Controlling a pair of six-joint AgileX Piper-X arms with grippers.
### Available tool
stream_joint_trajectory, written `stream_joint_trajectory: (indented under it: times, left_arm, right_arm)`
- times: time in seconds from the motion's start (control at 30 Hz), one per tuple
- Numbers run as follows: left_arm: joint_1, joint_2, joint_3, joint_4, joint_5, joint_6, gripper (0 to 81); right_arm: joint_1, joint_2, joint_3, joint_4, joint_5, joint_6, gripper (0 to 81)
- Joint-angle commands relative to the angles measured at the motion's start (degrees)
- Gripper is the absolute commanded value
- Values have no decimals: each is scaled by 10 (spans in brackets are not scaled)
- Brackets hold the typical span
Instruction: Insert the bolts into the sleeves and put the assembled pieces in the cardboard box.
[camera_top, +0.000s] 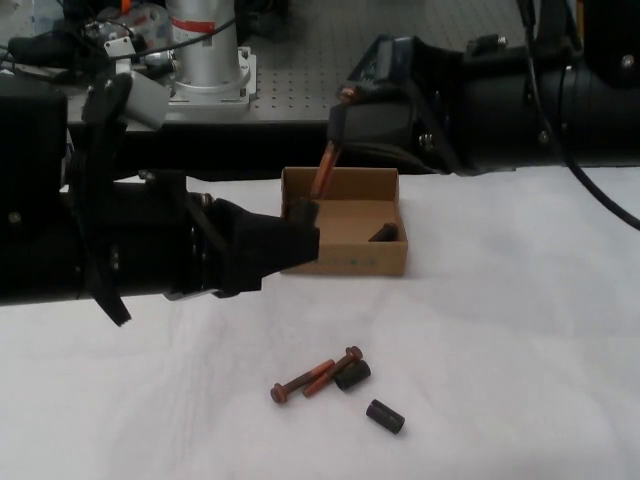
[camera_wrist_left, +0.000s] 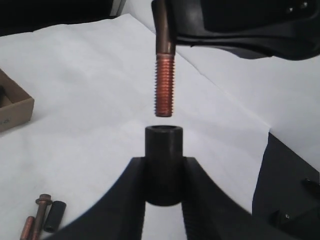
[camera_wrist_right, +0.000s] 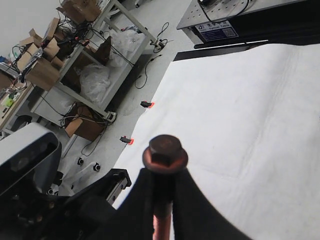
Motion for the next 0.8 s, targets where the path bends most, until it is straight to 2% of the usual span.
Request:
stream_joint_trajectory:
  times: [0.0,0.77]
  left_arm:
    - [1,-6,-3,-13,9,-3,7]
    - [1,-6,-3,-43,24,-3,7]
  right_arm:
    - [1,0,-3,-10,-7,0,19]
    - [2,0,-3,-10,-61,0,19]
